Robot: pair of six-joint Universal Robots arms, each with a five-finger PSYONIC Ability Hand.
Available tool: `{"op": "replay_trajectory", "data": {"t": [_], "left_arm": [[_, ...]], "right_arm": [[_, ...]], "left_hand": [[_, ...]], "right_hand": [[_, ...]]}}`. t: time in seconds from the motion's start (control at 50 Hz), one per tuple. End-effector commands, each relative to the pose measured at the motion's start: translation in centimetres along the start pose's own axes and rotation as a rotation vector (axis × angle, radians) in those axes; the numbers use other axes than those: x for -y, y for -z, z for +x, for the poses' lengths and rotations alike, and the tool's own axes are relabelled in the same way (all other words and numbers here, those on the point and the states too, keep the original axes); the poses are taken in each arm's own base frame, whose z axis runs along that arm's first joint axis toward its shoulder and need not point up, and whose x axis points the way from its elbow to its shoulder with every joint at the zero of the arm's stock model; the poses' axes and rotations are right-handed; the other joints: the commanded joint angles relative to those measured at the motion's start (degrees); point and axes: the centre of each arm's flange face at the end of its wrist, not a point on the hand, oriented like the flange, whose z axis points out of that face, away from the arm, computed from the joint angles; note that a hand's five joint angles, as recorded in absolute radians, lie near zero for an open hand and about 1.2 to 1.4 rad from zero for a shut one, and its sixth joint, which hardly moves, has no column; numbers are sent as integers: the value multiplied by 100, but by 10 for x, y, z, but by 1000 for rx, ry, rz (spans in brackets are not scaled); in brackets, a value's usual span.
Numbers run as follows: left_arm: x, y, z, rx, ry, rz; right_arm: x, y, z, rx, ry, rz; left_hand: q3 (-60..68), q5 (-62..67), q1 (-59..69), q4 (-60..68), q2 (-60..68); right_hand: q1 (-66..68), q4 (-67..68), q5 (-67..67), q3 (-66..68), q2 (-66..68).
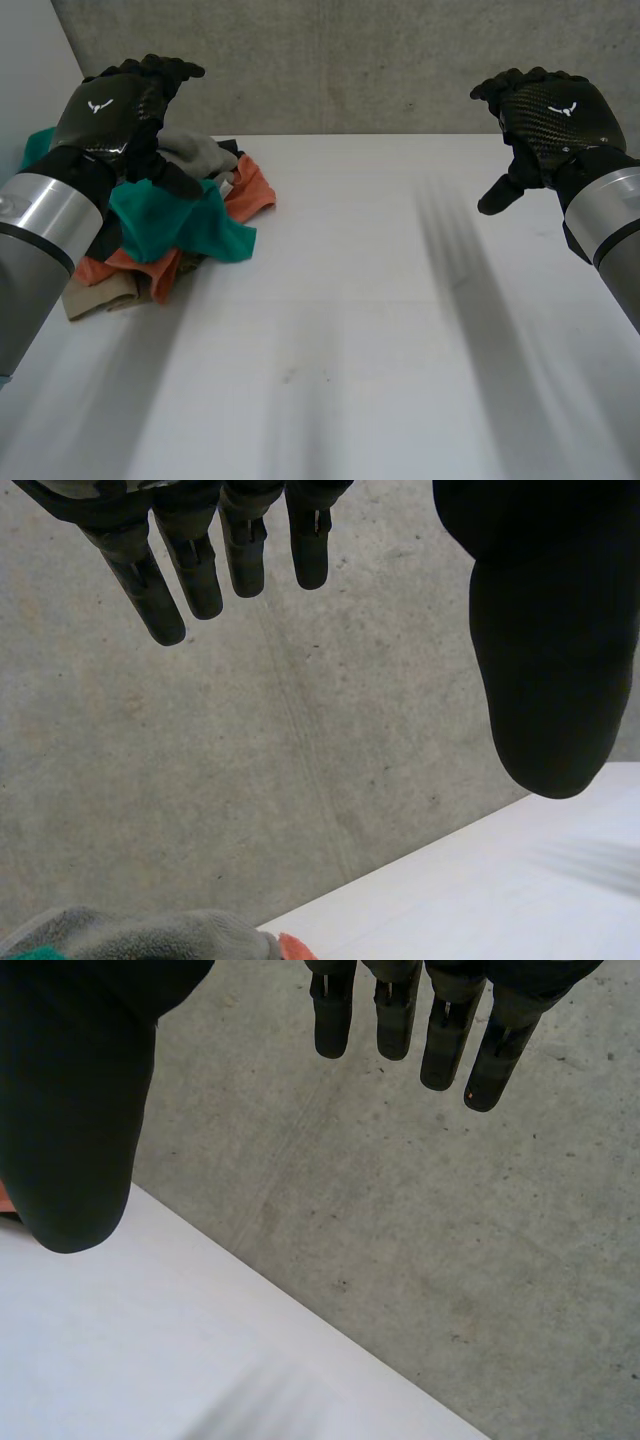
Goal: Fold the laundry.
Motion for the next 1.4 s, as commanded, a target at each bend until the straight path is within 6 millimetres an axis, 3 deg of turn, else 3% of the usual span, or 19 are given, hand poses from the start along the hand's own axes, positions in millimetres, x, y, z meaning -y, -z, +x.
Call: {"op": "replay_trajectory", "data": {"t": [0.02,0.2,0.36,0.6,0.78,0.88,0.94,1.0,1.08,1.12,1.14,1.2,1.22,1.28,1.3,1.36,1.38,1.4], "left_arm": [[3,0,0,-1,-19,5],[-8,-2,-4,41,-132,-28],[-70,-20,-24,124,-452,-213],[-115,-47,-53,185,-570,-191],[-127,-60,-59,182,-578,-193],[-123,-68,-57,178,-581,-171],[-115,-72,-50,169,-583,-141],[-99,-74,-24,124,-578,-75],[-45,-67,44,7,-540,115],[-34,-61,67,-43,-520,160],[-28,-54,88,-94,-492,190],[-23,-41,124,-194,-428,229],[-31,-33,151,-285,-371,234],[-56,-22,184,-413,-307,208],[-72,-14,203,-490,-266,184],[-90,-1,225,-584,-226,151],[-98,5,233,-617,-220,142],[-101,6,236,-626,-217,139]], "right_arm": [[-1,0,-1,1,1,-6],[-1,0,0,0,1,-8],[-2,1,-1,4,0,-12],[-7,0,-2,7,5,-27],[-9,1,-2,8,28,-31],[-8,0,-2,6,28,-28],[-5,1,-1,4,33,-20],[-4,1,0,1,36,-14],[-1,0,2,-6,36,-8],[0,-1,4,-12,37,-4],[0,-1,5,-14,37,-2],[5,0,7,-20,39,11],[6,0,7,-21,38,15],[14,3,9,-30,38,40],[16,3,9,-33,39,46],[21,4,11,-38,41,63],[22,4,11,-41,41,66],[23,4,11,-41,41,67]], "left_hand": [[-139,-101,-153,-92,-126],[-4,33,-18,43,9],[-21,16,-35,26,-8],[583,621,569,630,596],[3407,3444,3393,3454,3420],[6679,6717,6665,6727,6692],[6688,6726,6674,6736,6701],[6688,6726,6674,6736,6701],[6688,6726,6674,6736,6701],[6688,6726,6674,6736,6701],[6688,6726,6674,6736,6701],[6688,6726,6674,6736,6701],[6688,6726,6674,6736,6701],[6688,6726,6674,6736,6701],[6688,6726,6674,6736,6701],[6374,6412,6360,6421,6387],[3424,3461,3409,3471,3436],[1446,1483,1431,1493,1458]], "right_hand": [[-123,-364,-329,-228,-270],[-123,-364,-329,-228,-270],[-123,-364,-329,-228,-270],[-123,-364,-329,-228,-270],[-123,-364,-329,-228,-270],[-123,-364,-329,-228,-270],[-123,-364,-329,-228,-270],[-123,-364,-329,-228,-270],[-123,-364,-329,-228,-270],[-123,-364,-329,-228,-270],[-123,-364,-329,-228,-270],[-123,-364,-329,-228,-270],[-123,-364,-329,-228,-270],[-123,-364,-329,-228,-270],[-123,-364,-329,-228,-270],[-123,-364,-329,-228,-270],[-123,-364,-329,-228,-270],[-123,-364,-329,-228,-270]]}}
